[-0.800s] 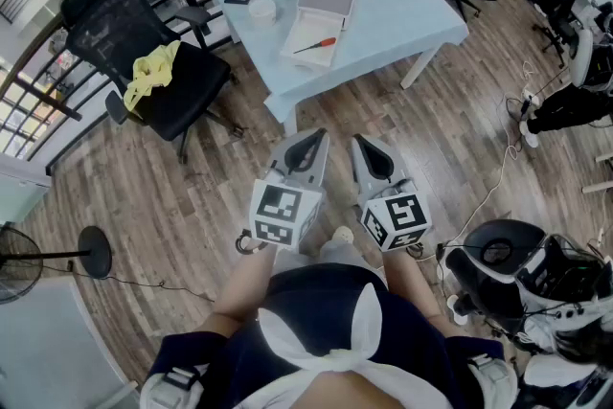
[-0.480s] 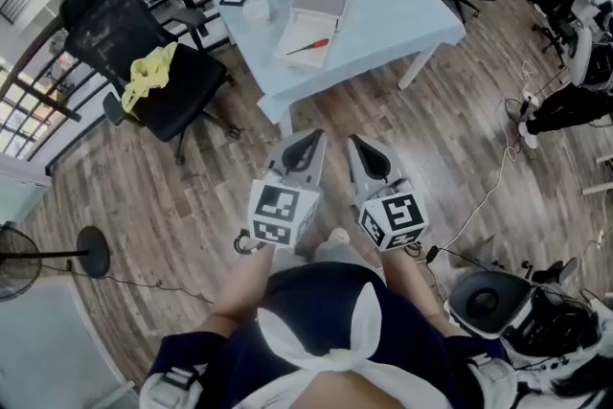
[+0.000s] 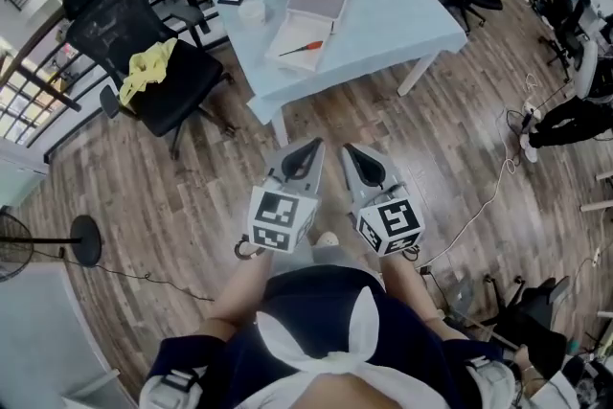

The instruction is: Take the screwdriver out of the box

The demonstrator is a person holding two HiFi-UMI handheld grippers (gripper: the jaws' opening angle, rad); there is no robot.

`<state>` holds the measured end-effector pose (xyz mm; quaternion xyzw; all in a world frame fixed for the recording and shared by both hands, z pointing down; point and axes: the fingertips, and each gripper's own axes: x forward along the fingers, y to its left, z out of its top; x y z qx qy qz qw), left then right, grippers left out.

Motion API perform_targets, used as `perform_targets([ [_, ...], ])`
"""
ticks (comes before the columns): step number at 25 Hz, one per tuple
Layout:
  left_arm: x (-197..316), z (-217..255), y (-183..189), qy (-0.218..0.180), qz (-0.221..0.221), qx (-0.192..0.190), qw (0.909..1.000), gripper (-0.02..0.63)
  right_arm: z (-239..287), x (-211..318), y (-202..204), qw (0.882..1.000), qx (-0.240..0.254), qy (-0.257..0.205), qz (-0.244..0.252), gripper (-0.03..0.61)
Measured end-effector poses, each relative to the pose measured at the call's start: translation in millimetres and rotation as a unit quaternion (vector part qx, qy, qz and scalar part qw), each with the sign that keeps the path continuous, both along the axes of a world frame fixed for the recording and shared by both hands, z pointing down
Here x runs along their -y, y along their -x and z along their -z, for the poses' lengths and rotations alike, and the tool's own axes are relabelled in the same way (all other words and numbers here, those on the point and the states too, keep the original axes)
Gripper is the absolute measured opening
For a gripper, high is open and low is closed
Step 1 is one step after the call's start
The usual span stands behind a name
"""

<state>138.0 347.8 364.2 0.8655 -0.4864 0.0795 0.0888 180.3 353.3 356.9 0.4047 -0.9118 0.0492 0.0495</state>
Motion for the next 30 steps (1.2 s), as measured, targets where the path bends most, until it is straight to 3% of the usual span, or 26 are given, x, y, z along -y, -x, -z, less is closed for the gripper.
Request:
perform_targets([
  [6, 13.9, -28.5, -12.9, 0.023, 0.004, 0.013, 0.9996, 0.017, -19.5, 13.2, -10.3, 1.000, -0.009, 0.011, 0.022, -0.002],
  [12, 72.0, -33.3, -4.3, 0.027, -0.004, 0.017, 0.9995, 0.017, -24.4, 70.4, -1.3, 1.000, -0.015, 0.014, 0.020, -0.002],
  [23, 227.1, -7.8, 68.8, 0.012, 0.012, 0.002, 0.9999, 0.017, -5.7, 216.6, 48.2, 1.000, -0.029, 0.002, 0.003, -0.002],
  [30, 294.5, -13.4, 103.3, 0.016, -0.001, 0.009, 0.9998, 0.017, -4.1, 283.1, 82.2, 1.000, -0.025, 0.005, 0.000, 0.000],
])
